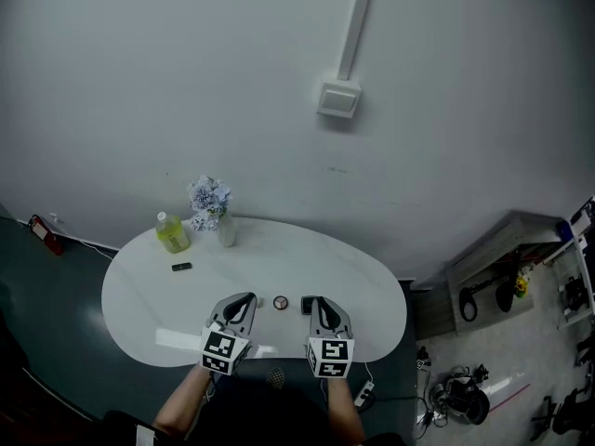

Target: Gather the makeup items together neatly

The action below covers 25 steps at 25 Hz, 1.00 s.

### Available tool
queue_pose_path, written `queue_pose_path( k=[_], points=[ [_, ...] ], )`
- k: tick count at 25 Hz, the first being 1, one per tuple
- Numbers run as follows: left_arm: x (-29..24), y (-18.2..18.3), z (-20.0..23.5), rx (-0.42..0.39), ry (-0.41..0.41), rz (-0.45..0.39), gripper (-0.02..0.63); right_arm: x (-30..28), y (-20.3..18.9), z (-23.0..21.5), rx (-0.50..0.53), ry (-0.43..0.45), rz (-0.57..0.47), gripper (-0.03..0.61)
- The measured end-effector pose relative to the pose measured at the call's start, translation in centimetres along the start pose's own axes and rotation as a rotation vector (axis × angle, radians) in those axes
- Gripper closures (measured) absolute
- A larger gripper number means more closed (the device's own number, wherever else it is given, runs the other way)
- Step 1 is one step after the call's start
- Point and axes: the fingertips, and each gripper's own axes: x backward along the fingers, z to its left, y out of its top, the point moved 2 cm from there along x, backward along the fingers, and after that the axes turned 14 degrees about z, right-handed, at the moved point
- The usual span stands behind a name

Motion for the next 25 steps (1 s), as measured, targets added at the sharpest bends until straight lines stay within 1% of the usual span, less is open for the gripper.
queue_pose_path(
  k=[3,7,12,16,21,25],
  points=[
    [0.5,0.6,-0.7,-0.004,0.002,-0.024,0.594,0.9,0.4,0.3,-0.001,0.010,-0.022,0.545],
    [0.7,1.3,-1.1,-0.013,0.008,-0.039,0.594,1.3,0.8,0.6,0.004,0.034,-0.038,0.546],
    [1.1,1.0,-1.1,-0.001,0.009,-0.036,0.594,1.5,0.3,1.1,-0.011,0.061,-0.031,0.546],
    [1.4,0.6,-0.8,0.004,0.030,-0.031,0.594,1.6,0.1,1.7,-0.006,0.082,-0.026,0.546],
    [2.4,-0.4,0.1,0.020,0.067,-0.020,0.594,0.8,0.1,3.7,0.024,0.150,-0.017,0.546],
    [3.9,-1.6,2.0,0.053,0.125,-0.010,0.594,-0.2,0.5,6.5,0.062,0.223,-0.006,0.546]
  ],
)
